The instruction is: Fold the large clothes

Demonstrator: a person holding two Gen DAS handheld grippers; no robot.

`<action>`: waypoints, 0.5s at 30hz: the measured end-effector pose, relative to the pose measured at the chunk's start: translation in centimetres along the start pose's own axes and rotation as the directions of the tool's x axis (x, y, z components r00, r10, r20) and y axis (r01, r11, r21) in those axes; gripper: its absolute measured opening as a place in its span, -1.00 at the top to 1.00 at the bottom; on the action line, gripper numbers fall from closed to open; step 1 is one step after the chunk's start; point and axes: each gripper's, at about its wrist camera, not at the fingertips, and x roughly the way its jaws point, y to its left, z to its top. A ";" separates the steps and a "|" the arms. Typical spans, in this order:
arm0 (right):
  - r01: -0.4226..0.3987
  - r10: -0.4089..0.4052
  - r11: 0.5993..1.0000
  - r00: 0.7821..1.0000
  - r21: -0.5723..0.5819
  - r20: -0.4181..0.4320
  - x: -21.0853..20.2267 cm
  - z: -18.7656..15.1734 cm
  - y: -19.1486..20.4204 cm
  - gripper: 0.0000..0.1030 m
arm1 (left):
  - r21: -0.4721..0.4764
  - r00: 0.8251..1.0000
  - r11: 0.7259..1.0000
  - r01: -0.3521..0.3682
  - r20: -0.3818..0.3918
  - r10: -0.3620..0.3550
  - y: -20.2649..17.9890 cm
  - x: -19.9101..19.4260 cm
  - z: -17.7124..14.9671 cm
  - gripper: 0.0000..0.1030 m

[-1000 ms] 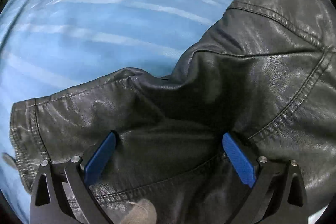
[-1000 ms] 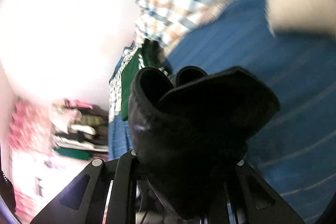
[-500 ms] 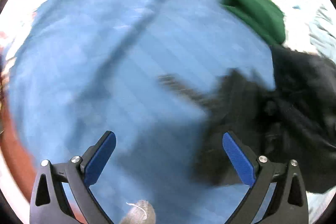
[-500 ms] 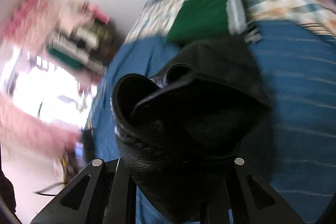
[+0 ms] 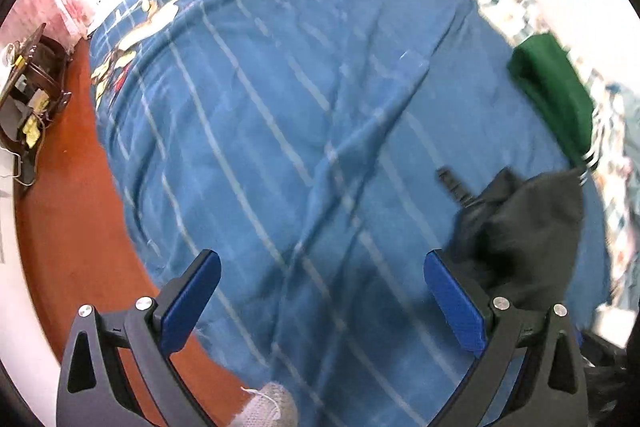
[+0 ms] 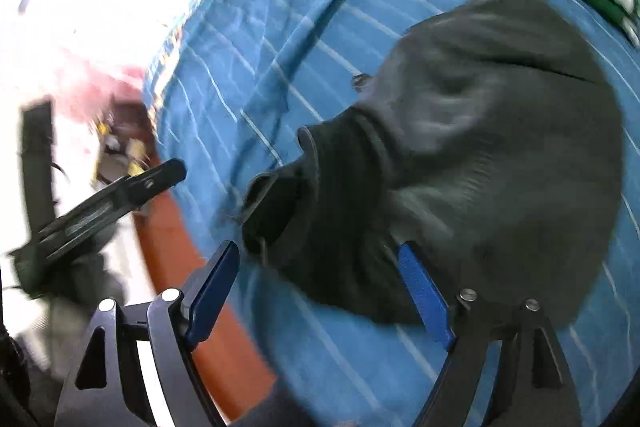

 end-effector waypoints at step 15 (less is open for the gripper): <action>0.163 -0.136 0.941 0.985 0.298 -0.108 6.3 10.2 -15.3 0.47 | 0.148 0.997 0.986 0.078 -0.005 -0.078 -10.4 5.5 0.4 -1.00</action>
